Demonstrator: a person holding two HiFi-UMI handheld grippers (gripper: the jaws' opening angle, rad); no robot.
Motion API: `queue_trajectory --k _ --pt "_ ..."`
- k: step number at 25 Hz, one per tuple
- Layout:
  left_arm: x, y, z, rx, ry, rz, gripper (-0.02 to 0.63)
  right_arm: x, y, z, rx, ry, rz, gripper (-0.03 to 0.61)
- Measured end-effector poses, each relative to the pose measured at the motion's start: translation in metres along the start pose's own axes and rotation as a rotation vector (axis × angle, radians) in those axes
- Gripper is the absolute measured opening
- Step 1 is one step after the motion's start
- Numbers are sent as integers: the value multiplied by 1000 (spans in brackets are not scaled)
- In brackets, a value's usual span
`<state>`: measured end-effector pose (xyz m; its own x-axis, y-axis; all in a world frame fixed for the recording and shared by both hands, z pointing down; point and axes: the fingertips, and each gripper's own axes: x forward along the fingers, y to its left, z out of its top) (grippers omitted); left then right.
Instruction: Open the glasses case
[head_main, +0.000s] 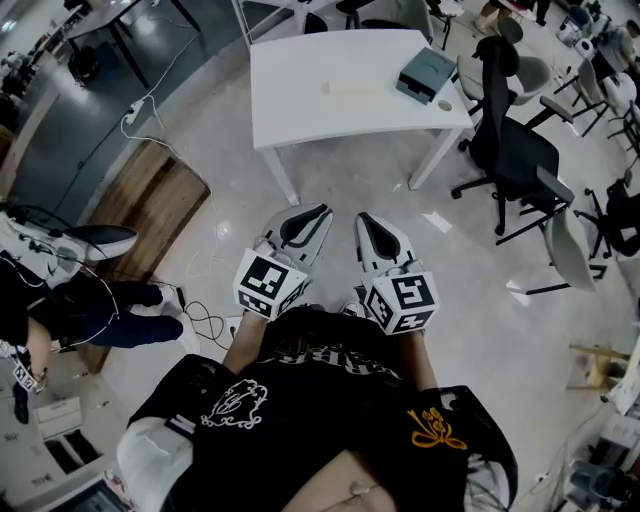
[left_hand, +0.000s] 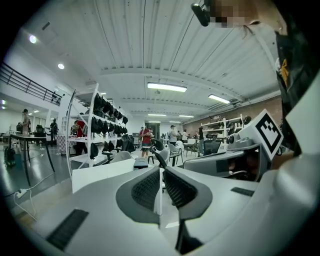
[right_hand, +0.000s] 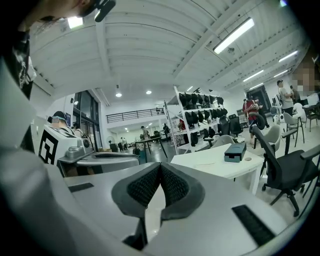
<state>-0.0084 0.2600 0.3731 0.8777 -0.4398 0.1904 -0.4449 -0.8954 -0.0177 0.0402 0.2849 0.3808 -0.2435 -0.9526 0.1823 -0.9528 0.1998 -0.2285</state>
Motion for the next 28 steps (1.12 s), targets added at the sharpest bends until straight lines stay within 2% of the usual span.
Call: queue_trajectory --k 7,15,21,28 --pt "-2 -6 -21 -18 43 60 46 6 -8 -25 25 44 58 14" --pt "3 4 -24 -30 71 102 46 19 -13 -29 51 72 99 14" --pt "33 72 -27 -25 86 55 46 92 -29 -16 73 67 44 14" --pt "72 179 -16 -2 68 -23 46 191 -36 11 58 69 -36 14"
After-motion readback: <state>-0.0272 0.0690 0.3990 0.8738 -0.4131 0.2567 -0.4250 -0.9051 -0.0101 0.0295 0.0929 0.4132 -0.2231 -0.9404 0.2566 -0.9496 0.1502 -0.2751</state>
